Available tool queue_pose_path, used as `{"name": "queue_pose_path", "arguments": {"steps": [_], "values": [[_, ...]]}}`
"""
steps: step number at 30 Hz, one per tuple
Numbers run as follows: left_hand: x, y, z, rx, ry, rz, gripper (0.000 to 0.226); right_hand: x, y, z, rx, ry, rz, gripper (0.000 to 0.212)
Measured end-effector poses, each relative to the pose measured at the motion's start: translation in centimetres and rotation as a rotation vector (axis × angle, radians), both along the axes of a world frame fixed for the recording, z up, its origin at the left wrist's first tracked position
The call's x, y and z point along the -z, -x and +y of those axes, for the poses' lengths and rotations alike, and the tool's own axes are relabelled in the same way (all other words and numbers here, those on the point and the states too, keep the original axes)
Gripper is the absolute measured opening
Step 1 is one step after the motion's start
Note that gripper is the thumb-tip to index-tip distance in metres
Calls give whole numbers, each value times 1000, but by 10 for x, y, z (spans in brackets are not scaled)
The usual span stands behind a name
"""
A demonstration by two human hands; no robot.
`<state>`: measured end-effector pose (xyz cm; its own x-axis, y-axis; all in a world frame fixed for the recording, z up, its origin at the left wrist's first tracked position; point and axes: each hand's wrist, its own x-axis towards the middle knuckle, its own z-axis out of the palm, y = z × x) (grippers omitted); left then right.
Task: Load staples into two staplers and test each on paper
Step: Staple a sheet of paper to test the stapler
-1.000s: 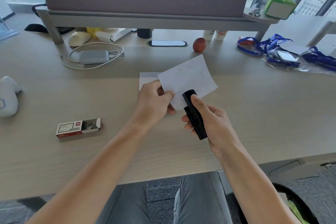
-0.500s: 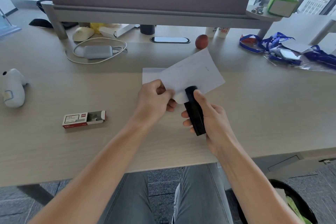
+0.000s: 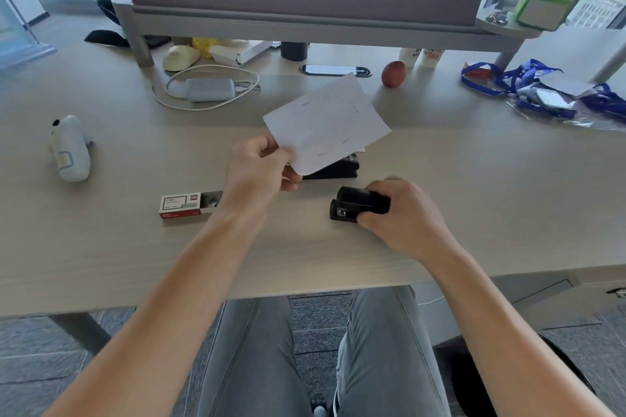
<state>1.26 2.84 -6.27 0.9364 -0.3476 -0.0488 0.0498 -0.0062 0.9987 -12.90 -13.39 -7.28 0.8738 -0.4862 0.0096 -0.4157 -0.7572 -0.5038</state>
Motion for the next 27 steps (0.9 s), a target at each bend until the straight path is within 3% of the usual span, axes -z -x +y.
{"name": "queue_pose_path", "arguments": {"steps": [6,9,11,13,16,18,27], "values": [[3,2,13,29,-11,56,13,5,-7,6,-15,-73,-34,58],[5,5,14,60,7,80,16,5,6,4,111,-243,-327,73],[6,9,12,94,12,92,16,6,17,1,132,-252,-557,80],[2,17,10,141,27,111,17,6,28,-1,87,-240,-650,65],[-3,31,5,188,34,122,36,5,41,0,35,-248,-705,22],[-8,43,3,229,51,90,29,1,51,2,86,-326,-734,8],[-12,105,-9,373,122,89,22,-18,116,-6,371,-689,-697,32]]}}
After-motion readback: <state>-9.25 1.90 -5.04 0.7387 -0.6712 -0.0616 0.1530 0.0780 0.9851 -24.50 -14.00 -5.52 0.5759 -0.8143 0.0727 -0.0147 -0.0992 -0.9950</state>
